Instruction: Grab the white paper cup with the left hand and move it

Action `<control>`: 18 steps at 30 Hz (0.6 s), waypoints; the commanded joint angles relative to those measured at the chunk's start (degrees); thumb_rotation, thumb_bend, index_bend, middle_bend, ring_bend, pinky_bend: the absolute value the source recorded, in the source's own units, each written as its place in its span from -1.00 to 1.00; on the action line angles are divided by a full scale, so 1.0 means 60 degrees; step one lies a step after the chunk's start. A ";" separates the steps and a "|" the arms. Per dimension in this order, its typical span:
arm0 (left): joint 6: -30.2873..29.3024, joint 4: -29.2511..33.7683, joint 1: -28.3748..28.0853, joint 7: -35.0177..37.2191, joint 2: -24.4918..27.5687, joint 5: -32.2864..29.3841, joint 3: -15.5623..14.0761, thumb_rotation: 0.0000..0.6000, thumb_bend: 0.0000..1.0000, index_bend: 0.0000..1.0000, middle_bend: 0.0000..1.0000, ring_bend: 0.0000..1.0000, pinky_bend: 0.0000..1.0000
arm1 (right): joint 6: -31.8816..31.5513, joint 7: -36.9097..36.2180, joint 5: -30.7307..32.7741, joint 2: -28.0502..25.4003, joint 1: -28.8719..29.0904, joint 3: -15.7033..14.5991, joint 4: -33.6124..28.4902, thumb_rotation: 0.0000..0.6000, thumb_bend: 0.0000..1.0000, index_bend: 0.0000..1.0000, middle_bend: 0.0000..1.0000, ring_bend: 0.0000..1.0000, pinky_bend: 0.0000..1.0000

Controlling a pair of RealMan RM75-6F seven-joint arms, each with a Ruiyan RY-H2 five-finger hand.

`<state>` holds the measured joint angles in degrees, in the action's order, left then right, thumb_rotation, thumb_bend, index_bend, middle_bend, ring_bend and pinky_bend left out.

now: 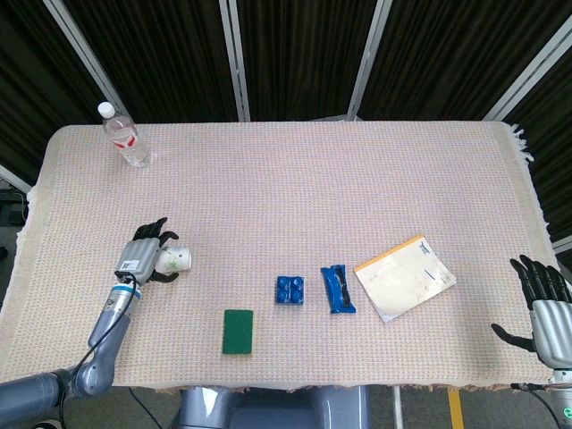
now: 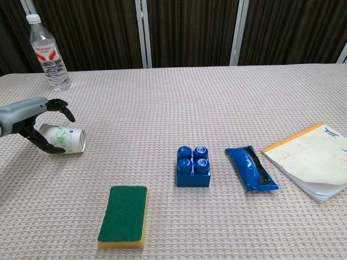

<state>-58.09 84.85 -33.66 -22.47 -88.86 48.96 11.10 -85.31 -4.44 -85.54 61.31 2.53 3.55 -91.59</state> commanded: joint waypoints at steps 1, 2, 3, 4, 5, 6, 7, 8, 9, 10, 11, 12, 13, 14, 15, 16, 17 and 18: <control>-0.0724 0.0395 -0.0592 -0.1975 -0.0406 -0.1429 0.0136 1.00 -0.76 -0.49 -1.00 -1.00 -1.00 | -0.0003 -0.0028 -0.0002 -0.0020 -0.0008 -0.0005 -0.0006 1.00 -1.00 -1.00 -1.00 -1.00 -1.00; -0.0868 0.0404 -0.0714 -0.2441 -0.0494 -0.1686 0.0099 1.00 -0.76 -0.48 -1.00 -1.00 -1.00 | -0.0011 -0.0054 0.0011 -0.0032 -0.0013 0.0005 -0.0004 1.00 -1.00 -1.00 -1.00 -1.00 -1.00; -0.1069 0.0419 -0.0816 -0.2886 -0.0595 -0.1962 0.0081 1.00 -0.76 -0.47 -1.00 -1.00 -1.00 | -0.0014 -0.0089 0.0017 -0.0045 -0.0017 0.0008 -0.0003 1.00 -1.00 -1.00 -1.00 -1.00 -1.00; -0.1288 0.0448 -0.0902 -0.3228 -0.0708 -0.2208 0.0104 1.00 -0.76 -0.47 -1.00 -1.00 -1.00 | -0.0019 -0.0118 0.0009 -0.0058 -0.0020 0.0007 -0.0004 1.00 -1.00 -1.00 -1.00 -1.00 -1.00; -0.1389 0.0448 -0.0945 -0.3380 -0.0777 -0.2318 0.0109 1.00 -0.76 -0.45 -1.00 -1.00 -1.00 | -0.0025 -0.0134 0.0002 -0.0064 -0.0021 0.0007 -0.0003 1.00 -1.00 -1.00 -1.00 -1.00 -1.00; -0.1458 0.0435 -0.0973 -0.3457 -0.0842 -0.2396 0.0122 1.00 -0.76 -0.42 -1.00 -1.00 -1.00 | -0.0030 -0.0136 -0.0012 -0.0064 -0.0023 0.0002 -0.0003 1.00 -1.00 -1.00 -1.00 -1.00 -1.00; -0.1506 0.0420 -0.0989 -0.3489 -0.0892 -0.2442 0.0137 1.00 -0.76 -0.39 -1.00 -1.00 -1.00 | -0.0035 -0.0132 -0.0023 -0.0067 -0.0024 -0.0002 -0.0001 1.00 -1.00 -1.00 -1.00 -1.00 -1.00; -0.1532 0.0399 -0.1001 -0.3465 -0.0954 -0.2473 0.0163 1.00 -0.76 -0.32 -1.00 -1.00 -1.00 | -0.0039 -0.0128 -0.0038 -0.0070 -0.0025 -0.0008 -0.0004 1.00 -1.00 -1.00 -1.00 -1.00 -1.00; -0.1546 0.0383 -0.1003 -0.3418 -0.0997 -0.2471 0.0185 1.00 -0.76 -0.25 -1.00 -1.00 -1.00 | -0.0036 -0.0120 -0.0041 -0.0064 -0.0024 -0.0011 -0.0006 1.00 -1.00 -1.00 -1.00 -1.00 -1.00; -0.1546 0.0375 -0.1004 -0.3356 -0.1030 -0.2443 0.0200 1.00 -0.73 -0.20 -1.00 -1.00 -1.00 | -0.0037 -0.0114 -0.0039 -0.0062 -0.0025 -0.0011 -0.0004 1.00 -1.00 -1.00 -1.00 -1.00 -1.00; -0.1547 0.0375 -0.0995 -0.3237 -0.1064 -0.2354 0.0215 1.00 -0.69 -0.14 -1.00 -1.00 -1.00 | -0.0038 -0.0104 -0.0036 -0.0064 -0.0022 -0.0004 -0.0013 1.00 -1.00 -1.00 -1.00 -1.00 -1.00; -0.1546 0.0384 -0.0980 -0.3115 -0.1077 -0.2252 0.0225 1.00 -0.65 -0.09 -1.00 -1.00 -1.00 | -0.0040 -0.0102 -0.0030 -0.0064 -0.0025 -0.0004 -0.0013 1.00 -1.00 -1.00 -1.00 -1.00 -1.00; -0.1554 0.0396 -0.0955 -0.2955 -0.1088 -0.2110 0.0238 1.00 -0.61 -0.07 -1.00 -1.00 -1.00 | -0.0040 -0.0100 -0.0030 -0.0063 -0.0025 -0.0003 -0.0014 1.00 -1.00 -1.00 -1.00 -1.00 -1.00; -0.1559 0.0409 -0.0925 -0.2772 -0.1096 -0.1953 0.0253 1.00 -0.60 -0.06 -1.00 -1.00 -1.00 | -0.0041 -0.0101 -0.0027 -0.0081 -0.0020 0.0007 -0.0026 1.00 -1.00 -1.00 -1.00 -1.00 -1.00; -0.1548 0.0434 -0.0889 -0.2552 -0.1098 -0.1784 0.0274 1.00 -0.59 -0.05 -1.00 -1.00 -1.00 | -0.0027 -0.0089 -0.0024 -0.0088 -0.0012 0.0009 -0.0041 1.00 -1.00 -1.00 -1.00 -1.00 -1.00; -0.1528 0.0465 -0.0844 -0.2297 -0.1098 -0.1608 0.0302 1.00 -0.59 -0.05 -1.00 -1.00 -1.00 | -0.0011 -0.0075 -0.0011 -0.0078 -0.0010 0.0007 -0.0032 1.00 -1.00 -1.00 -1.00 -1.00 -1.00; -0.1513 0.0488 -0.0795 -0.2016 -0.1102 -0.1433 0.0341 1.00 -0.59 -0.05 -1.00 -1.00 -1.00 | -0.0002 -0.0060 -0.0007 -0.0070 -0.0005 0.0008 -0.0028 1.00 -1.00 -1.00 -1.00 -1.00 -1.00; -0.1505 0.0501 -0.0746 -0.1733 -0.1114 -0.1254 0.0382 1.00 -0.59 -0.05 -1.00 -1.00 -1.00 | 0.0001 -0.0040 -0.0012 -0.0053 -0.0009 -0.0005 -0.0024 1.00 -1.00 -1.00 -1.00 -1.00 -1.00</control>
<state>-67.27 87.49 -38.84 -36.18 -95.34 38.92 12.81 -85.33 -4.72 -85.61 60.96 2.48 3.55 -91.75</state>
